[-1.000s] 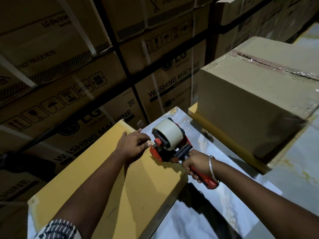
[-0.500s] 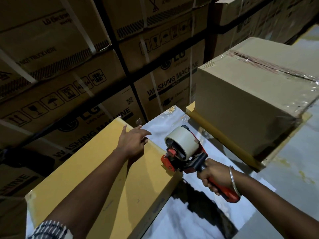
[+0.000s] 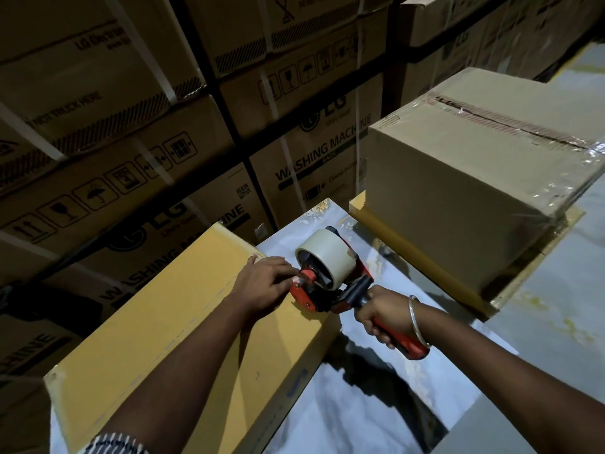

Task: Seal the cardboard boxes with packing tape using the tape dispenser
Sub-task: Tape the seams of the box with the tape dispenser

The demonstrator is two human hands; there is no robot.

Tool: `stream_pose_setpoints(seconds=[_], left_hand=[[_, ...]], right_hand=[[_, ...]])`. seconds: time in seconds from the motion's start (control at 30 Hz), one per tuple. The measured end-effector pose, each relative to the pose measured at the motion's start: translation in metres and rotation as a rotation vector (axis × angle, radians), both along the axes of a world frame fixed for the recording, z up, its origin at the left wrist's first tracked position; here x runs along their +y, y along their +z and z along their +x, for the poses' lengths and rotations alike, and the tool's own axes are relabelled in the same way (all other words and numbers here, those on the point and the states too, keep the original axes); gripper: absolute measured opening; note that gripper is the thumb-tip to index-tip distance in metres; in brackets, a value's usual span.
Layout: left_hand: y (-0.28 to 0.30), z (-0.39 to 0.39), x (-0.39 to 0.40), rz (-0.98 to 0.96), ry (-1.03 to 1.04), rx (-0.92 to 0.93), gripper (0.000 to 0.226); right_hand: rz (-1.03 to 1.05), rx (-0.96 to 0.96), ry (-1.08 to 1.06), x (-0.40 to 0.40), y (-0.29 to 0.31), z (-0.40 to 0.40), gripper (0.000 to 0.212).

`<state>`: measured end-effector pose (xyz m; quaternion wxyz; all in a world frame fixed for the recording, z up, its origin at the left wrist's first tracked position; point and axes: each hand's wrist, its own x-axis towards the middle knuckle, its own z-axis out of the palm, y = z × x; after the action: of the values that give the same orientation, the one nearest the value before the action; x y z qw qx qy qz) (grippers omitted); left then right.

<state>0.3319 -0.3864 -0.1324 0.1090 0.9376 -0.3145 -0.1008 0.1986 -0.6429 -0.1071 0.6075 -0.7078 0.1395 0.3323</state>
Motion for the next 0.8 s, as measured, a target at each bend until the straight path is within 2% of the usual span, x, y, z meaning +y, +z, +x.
stream_pose_setpoints(seconds=[0.1,0.2,0.27,0.3,0.4,0.5,0.57,0.67,0.8], left_hand=[[-0.003,0.004,0.004,-0.008,0.022,0.008,0.054],[-0.007,0.005,0.005,-0.025,0.044,0.007,0.042],[-0.009,0.005,0.006,-0.027,0.057,0.011,0.04],[-0.009,0.006,0.006,-0.02,0.06,0.012,0.04],[-0.007,0.006,0.003,0.017,0.068,0.017,0.039],[-0.003,0.001,-0.005,0.097,0.039,-0.066,0.029],[0.0,-0.006,-0.013,0.094,-0.021,-0.086,0.031],[0.001,-0.018,-0.025,0.021,-0.122,0.047,0.038],[-0.004,-0.018,-0.019,-0.025,-0.061,0.083,0.043]], right_hand=[[0.013,-0.004,0.02,-0.008,-0.001,-0.002,0.008],[0.067,0.011,0.009,-0.02,-0.011,-0.016,0.019],[0.083,0.005,0.026,-0.027,-0.021,-0.028,0.037],[0.085,-0.002,0.041,-0.03,-0.024,-0.034,0.039],[0.092,-0.026,0.045,-0.034,-0.032,-0.043,0.027],[0.096,-0.039,-0.014,-0.031,-0.033,-0.042,0.008],[0.081,-0.053,-0.036,-0.028,-0.034,-0.039,0.014],[0.078,-0.084,-0.03,-0.02,-0.033,-0.033,0.012],[0.093,-0.091,-0.035,-0.01,-0.037,-0.02,0.025]])
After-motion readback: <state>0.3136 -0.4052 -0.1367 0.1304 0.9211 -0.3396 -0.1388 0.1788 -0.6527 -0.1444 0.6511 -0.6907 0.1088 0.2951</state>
